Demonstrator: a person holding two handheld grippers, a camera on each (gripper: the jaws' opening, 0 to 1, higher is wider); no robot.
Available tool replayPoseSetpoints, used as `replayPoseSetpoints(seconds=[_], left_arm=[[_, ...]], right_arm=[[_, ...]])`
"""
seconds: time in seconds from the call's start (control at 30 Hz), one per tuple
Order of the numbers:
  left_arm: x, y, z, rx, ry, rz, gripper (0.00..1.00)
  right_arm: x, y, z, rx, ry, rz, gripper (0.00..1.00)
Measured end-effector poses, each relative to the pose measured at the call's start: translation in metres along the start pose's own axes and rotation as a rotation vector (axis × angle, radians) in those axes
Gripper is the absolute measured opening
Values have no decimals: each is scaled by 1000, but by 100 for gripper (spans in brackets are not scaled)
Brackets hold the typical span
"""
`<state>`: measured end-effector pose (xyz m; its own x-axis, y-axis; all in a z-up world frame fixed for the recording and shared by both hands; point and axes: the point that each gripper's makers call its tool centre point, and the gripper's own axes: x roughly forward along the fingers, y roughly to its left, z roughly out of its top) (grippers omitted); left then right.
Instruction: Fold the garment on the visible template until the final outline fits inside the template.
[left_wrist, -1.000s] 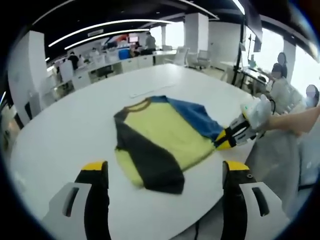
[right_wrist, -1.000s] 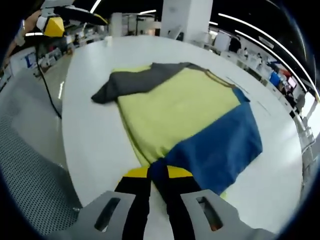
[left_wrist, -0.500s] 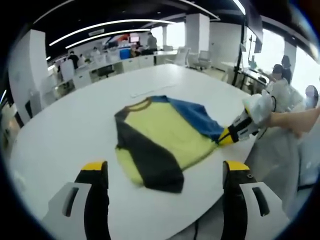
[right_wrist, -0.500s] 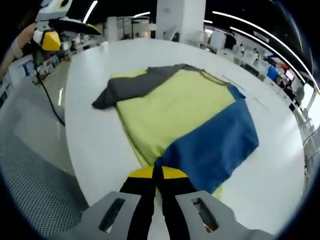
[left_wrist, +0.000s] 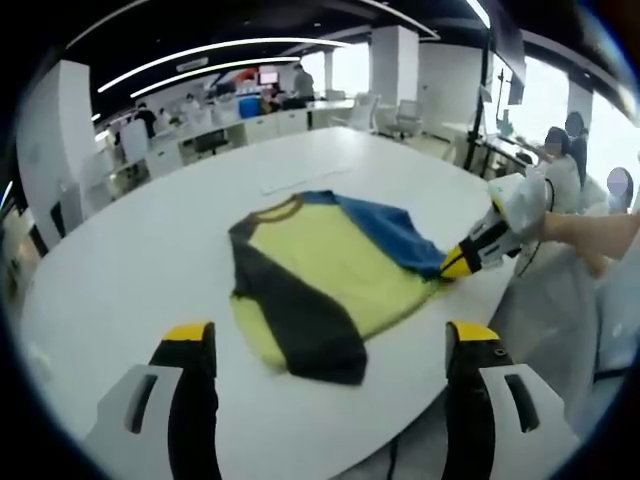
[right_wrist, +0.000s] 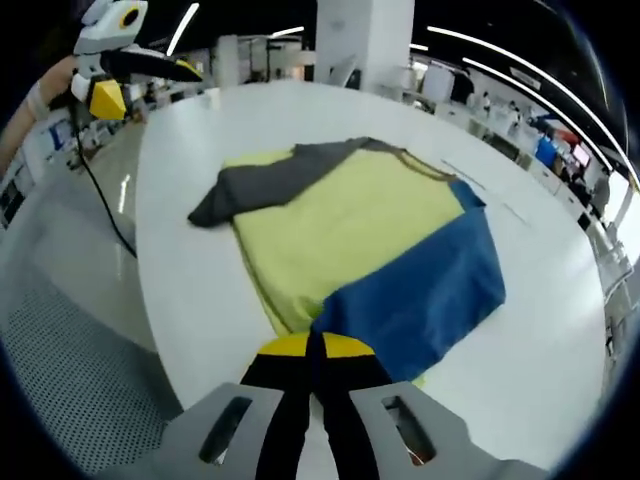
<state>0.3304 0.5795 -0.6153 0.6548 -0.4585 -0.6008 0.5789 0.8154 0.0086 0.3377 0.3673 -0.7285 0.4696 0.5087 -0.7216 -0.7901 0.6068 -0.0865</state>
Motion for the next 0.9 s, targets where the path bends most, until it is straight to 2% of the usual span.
replayPoseSetpoints(seconds=[0.13,0.57,0.9], left_arm=[[0,-1,2,12,-2,-3,96],[0,-6,2,24,6,-15,99],[-7,-2,3,24,-1,8,100]], right_arm=[[-9,-10,5,-1,-8,-11,3],[-33,-49,10,-13,-27,-78,3],[-48,-84,2,-35,-5,-136,3]])
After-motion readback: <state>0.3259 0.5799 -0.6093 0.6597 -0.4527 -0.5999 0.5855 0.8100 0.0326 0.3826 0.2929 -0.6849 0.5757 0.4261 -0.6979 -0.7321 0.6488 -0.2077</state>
